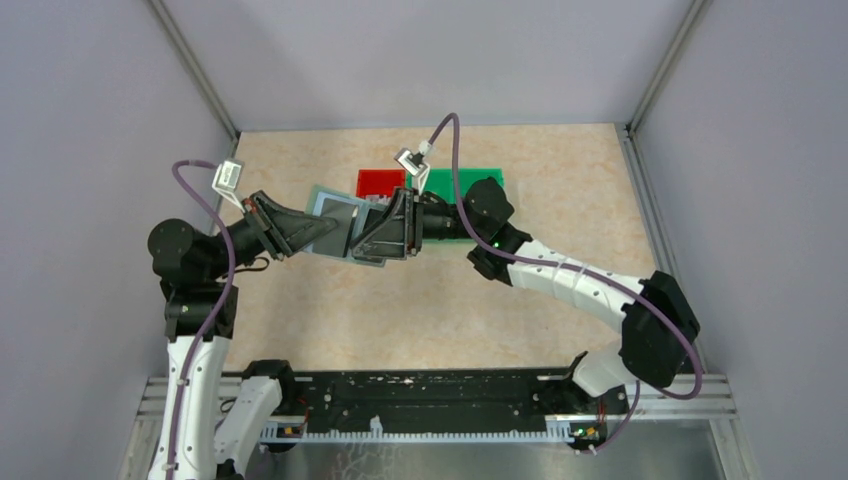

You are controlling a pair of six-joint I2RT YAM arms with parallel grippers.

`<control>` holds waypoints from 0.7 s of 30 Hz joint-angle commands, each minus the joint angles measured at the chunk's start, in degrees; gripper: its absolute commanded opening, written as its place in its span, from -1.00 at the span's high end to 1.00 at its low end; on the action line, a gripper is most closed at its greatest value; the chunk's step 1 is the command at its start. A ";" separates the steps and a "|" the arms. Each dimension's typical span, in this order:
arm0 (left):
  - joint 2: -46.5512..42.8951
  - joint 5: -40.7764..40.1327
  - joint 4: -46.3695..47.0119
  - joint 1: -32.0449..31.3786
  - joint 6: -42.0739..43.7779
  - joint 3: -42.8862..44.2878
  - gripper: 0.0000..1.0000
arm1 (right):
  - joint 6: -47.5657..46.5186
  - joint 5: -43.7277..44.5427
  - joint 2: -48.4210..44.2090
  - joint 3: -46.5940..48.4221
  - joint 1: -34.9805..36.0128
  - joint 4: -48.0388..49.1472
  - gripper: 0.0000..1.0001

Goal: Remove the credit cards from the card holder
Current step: Remove the credit card from the card holder.

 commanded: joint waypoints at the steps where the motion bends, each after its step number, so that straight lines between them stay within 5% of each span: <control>1: -1.14 2.25 2.97 -0.14 -1.38 1.65 1.00 | 2.17 0.03 1.63 2.05 -0.38 6.39 0.12; 15: -2.01 0.33 1.72 -0.12 -0.61 -1.34 1.00 | 8.57 1.83 5.30 2.65 -0.25 17.85 0.15; 21: -1.93 -0.03 1.14 -0.16 -3.77 -0.28 1.00 | 4.93 8.57 5.29 2.13 -0.25 13.33 0.20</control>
